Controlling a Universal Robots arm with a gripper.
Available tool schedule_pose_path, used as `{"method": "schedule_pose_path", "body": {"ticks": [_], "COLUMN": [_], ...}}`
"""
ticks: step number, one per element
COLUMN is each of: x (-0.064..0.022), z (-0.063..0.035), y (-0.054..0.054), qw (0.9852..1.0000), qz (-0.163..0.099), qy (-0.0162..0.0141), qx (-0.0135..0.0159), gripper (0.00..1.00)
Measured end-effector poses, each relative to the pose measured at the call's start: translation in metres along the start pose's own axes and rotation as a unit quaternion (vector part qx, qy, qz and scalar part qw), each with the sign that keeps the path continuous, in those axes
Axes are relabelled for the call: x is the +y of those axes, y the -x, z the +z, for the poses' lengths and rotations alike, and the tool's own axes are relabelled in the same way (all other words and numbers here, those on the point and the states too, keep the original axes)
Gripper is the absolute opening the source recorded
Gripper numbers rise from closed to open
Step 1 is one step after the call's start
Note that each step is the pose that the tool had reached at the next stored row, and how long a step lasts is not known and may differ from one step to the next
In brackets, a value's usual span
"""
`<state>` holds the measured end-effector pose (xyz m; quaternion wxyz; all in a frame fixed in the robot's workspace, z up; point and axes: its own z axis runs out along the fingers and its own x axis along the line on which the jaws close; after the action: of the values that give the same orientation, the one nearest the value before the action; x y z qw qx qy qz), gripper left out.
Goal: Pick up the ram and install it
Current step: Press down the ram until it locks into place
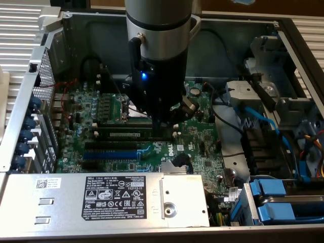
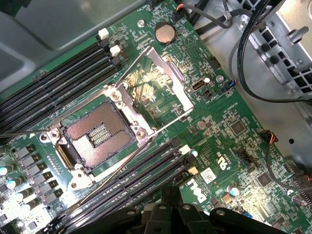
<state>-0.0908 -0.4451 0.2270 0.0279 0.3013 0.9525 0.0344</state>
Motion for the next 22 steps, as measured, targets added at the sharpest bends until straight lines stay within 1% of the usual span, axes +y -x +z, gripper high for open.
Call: {"method": "schedule_pose_path", "body": {"ticks": [7,11,12,16,19,22], "x": [0.0001,0.0003,0.0004,0.0011,0.0018,0.0023], "z": [0.0001,-0.0026,-0.0046,-0.0128,-0.0215,-0.0293], "y": [0.000,0.000,0.000,0.000,0.001,0.001], "qw": [1.0000,1.0000,1.0000,1.0000,1.0000,1.0000], "qz": [0.000,0.000,0.000,0.000,0.000,0.000], "qy": [0.0002,0.0006,0.0002,0.0001,0.0002,0.0008], "qx": [0.0000,0.0001,0.0000,0.0000,-0.0001,-0.0010], "gripper": [0.11,0.11,0.11,0.11,0.11,0.11]}}
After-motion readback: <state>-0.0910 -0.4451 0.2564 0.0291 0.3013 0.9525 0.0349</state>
